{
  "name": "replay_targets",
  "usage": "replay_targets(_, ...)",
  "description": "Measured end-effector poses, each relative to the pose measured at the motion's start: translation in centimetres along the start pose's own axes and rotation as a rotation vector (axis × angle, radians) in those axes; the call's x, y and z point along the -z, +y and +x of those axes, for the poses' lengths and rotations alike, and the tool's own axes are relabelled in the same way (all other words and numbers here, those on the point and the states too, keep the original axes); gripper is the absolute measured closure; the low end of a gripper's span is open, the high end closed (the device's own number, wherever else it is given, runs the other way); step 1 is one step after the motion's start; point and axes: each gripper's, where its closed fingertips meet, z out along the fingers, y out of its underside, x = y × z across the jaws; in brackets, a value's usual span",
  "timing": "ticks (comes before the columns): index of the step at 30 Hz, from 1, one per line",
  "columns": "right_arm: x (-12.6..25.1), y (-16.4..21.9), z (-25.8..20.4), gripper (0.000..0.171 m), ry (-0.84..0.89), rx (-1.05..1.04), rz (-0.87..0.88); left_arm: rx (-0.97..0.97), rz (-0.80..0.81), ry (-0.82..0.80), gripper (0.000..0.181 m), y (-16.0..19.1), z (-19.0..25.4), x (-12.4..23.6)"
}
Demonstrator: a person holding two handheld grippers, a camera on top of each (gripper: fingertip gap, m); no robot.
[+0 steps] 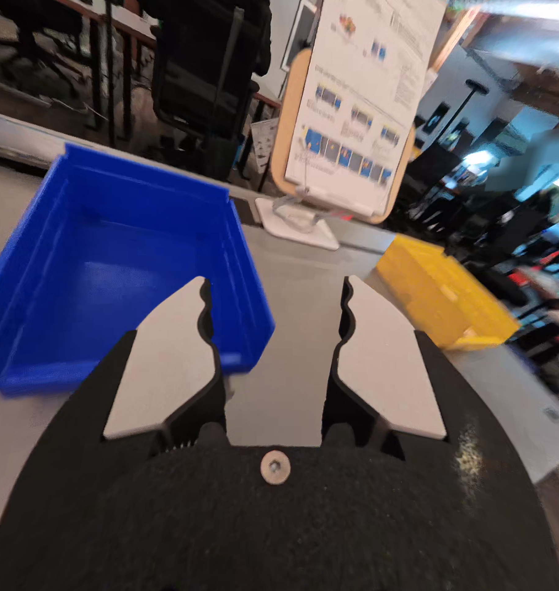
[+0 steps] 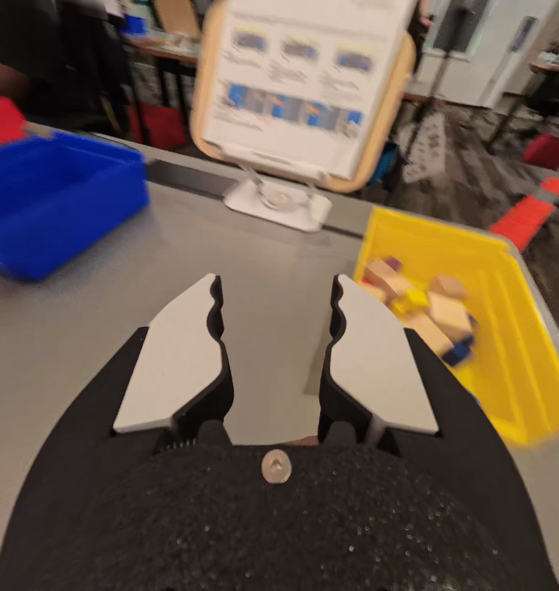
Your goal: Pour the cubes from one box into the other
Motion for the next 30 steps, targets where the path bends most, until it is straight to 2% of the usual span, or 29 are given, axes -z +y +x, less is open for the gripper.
replay_targets(3, 2.8, 7.0, 6.6, 0.105, 0.144, -0.088, -0.056, -0.132, -0.071, -0.131, 0.103, 5.8, -1.4, 2.7)
replay_targets(5, 4.3, 11.0, 9.4, 0.102, 0.198, -0.173, -0.095, -0.165, -0.069, -0.161, 0.103, 8.6, -1.7, 3.8)
replay_targets(6, 4.9, 12.4, 10.4, 0.106, 0.215, -0.210, -0.098, -0.176, -0.077, -0.180, 0.103, 9.9, -2.0, 4.2)
replay_targets(8, 6.0, 14.1, 12.0, 0.103, 0.257, -0.213, -0.128, -0.216, -0.098, -0.236, 0.103, 11.7, -2.9, 4.6)
replay_targets(12, 7.9, 15.8, 14.3, 0.103, 0.357, -0.153, -0.111, -0.277, -0.101, -0.242, 0.103, 11.7, -3.4, 3.9)
replay_targets(15, 7.6, 17.0, 14.7, 0.102, 0.338, -0.235, -0.162, -0.222, -0.097, -0.244, 0.103, 11.6, -4.0, 3.6)
replay_targets(20, 7.8, 16.6, 14.2, 0.103, 0.327, -0.201, -0.119, -0.216, -0.004, -0.258, 0.103, 9.9, -4.3, 4.3)
replay_targets(30, 7.9, 16.2, 13.6, 0.103, 0.289, -0.236, -0.105, -0.216, -0.082, -0.232, 0.108, 11.3, -3.7, 3.6)
